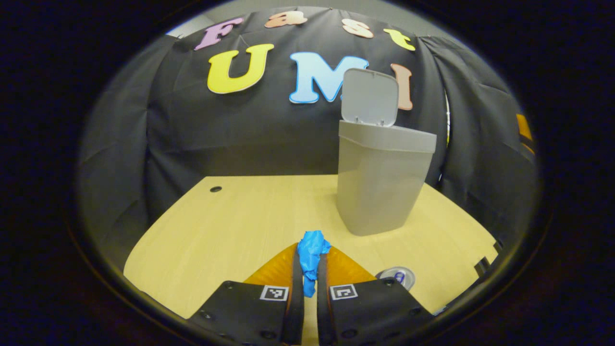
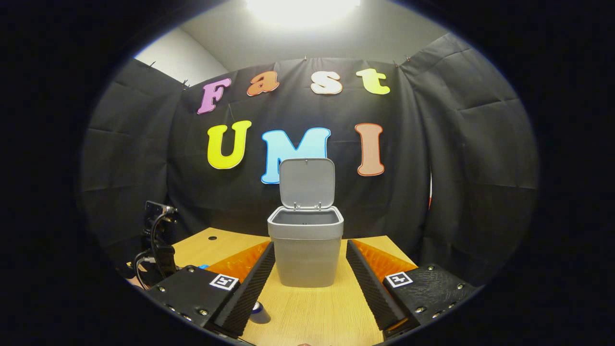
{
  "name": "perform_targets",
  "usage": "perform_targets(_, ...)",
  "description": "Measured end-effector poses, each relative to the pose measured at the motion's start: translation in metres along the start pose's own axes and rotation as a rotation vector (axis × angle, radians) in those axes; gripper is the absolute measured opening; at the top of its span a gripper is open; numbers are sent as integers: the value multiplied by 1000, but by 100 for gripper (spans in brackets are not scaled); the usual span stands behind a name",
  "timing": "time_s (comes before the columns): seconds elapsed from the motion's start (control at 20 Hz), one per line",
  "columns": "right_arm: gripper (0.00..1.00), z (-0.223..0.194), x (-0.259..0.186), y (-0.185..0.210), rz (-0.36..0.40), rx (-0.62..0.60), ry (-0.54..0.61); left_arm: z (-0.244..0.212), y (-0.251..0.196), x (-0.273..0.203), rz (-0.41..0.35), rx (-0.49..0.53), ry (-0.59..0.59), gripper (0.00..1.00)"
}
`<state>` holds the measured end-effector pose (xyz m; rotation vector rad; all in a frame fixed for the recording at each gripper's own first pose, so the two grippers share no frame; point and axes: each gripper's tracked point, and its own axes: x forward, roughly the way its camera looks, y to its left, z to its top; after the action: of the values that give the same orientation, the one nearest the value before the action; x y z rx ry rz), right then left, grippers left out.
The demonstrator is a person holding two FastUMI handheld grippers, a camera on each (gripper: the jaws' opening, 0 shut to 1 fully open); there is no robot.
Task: Press the lid of the desktop garbage bin to open it, pick up the crumpled paper on the desktop and throw it into the bin, then pick up the pop can on the desktop and drop it into the bin, and finally close the garbage bin lid.
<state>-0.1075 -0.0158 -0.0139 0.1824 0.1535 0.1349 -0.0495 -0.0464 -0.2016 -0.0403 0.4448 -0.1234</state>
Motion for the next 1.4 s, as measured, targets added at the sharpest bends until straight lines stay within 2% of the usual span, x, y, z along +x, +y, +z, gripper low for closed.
perform_targets(0.2, 95, -2, 5, -8, -28, -1, 11, 57, -29, 9, -57, 19, -83, 19)
perform_targets(0.5, 95, 2, 20, -18, -120, 11, 20, 145, -68, 39, -176, 28, -194, 17)
perform_targets(0.6, 95, 2, 22, -23, -167, -2, 27, 163, -81, 56, -208, 32, -199, 19)
perform_targets(0.75, 96, -4, 27, -15, -182, -23, 52, 191, -101, 81, -258, 38, -238, 19)
perform_targets(1.1, 96, -15, 35, 0, -246, -52, 101, 217, -137, 132, -349, 42, -246, 17)
perform_targets(1.4, 94, -10, 47, 4, -214, -72, 91, 214, -148, 162, -339, 73, -217, 26)
